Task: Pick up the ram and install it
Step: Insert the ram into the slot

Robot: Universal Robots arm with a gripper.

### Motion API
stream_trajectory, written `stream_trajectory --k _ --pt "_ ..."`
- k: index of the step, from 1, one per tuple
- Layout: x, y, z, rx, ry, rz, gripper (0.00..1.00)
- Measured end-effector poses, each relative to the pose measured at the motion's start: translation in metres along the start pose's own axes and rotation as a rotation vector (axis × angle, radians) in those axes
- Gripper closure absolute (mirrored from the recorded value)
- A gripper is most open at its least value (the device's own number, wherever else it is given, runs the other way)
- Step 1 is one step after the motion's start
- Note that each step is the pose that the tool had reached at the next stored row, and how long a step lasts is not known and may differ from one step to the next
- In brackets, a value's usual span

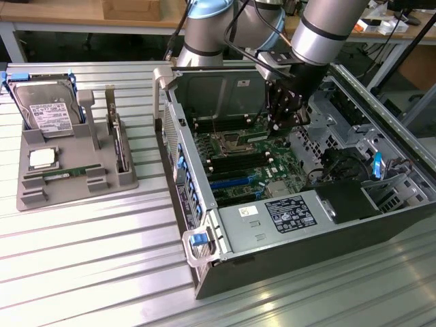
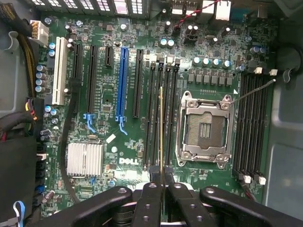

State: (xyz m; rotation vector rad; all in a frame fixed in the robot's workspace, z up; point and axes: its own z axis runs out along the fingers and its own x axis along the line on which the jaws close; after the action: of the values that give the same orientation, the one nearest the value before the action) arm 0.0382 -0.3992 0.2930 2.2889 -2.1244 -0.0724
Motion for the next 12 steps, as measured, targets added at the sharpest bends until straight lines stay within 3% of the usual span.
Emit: stream_trajectory --k 12 --pt "0.0 -0.0002 0.0123 -0.0001 0.0023 0.0 0.88"
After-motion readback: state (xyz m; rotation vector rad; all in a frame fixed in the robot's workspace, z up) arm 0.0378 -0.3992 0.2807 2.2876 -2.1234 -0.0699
